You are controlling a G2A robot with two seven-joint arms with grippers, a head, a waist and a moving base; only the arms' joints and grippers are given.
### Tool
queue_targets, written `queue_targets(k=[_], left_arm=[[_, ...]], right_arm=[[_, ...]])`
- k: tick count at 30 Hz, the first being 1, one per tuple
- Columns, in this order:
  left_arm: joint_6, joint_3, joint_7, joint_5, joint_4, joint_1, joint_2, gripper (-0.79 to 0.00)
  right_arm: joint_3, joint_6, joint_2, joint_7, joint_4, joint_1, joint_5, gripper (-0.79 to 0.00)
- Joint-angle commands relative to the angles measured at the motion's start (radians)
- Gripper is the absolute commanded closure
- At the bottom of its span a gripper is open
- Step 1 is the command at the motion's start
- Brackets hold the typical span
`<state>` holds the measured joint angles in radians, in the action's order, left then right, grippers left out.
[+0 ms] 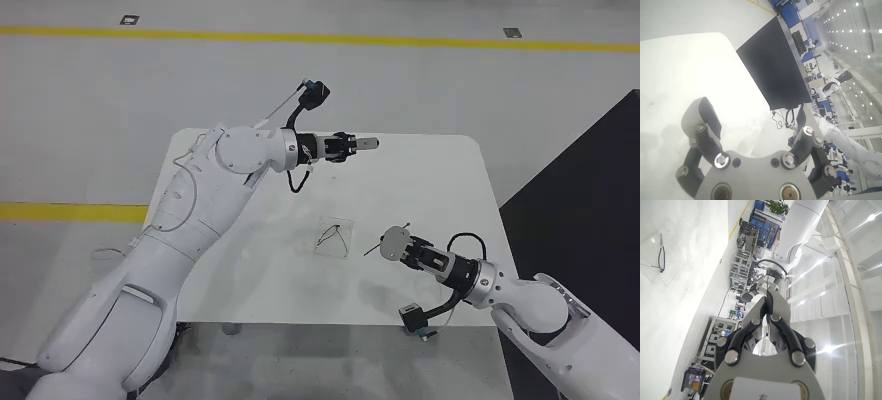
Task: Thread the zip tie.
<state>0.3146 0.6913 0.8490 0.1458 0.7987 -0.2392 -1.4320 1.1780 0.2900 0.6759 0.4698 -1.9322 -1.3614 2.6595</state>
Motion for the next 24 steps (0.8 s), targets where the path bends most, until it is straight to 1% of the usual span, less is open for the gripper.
queue_targets(k=[1,19,20,22,24], left_arm=[[0.000,0.000,0.000,0.000,0.000,0.000,0.000,-0.785],[-0.008,-0.001,0.000,-0.001,-0.001,-0.004,0.000,-0.785],[-0.027,-0.006,0.021,-0.002,0.004,-0.009,-0.001,-0.785],[-0.087,-0.018,0.138,0.017,0.011,-0.003,-0.004,-0.785],[-0.137,-0.043,0.233,-0.008,0.010,0.011,-0.009,-0.785]], right_arm=[[0.000,0.000,0.000,0.000,0.000,0.000,0.000,0.000],[0.000,0.000,0.000,0.000,0.000,0.000,0.000,0.000],[0.000,0.000,0.000,0.000,0.000,0.000,0.000,0.000],[0.000,0.000,0.000,0.000,0.000,0.000,0.000,0.000],[0.000,0.000,0.000,0.000,0.000,0.000,0.000,0.000]])
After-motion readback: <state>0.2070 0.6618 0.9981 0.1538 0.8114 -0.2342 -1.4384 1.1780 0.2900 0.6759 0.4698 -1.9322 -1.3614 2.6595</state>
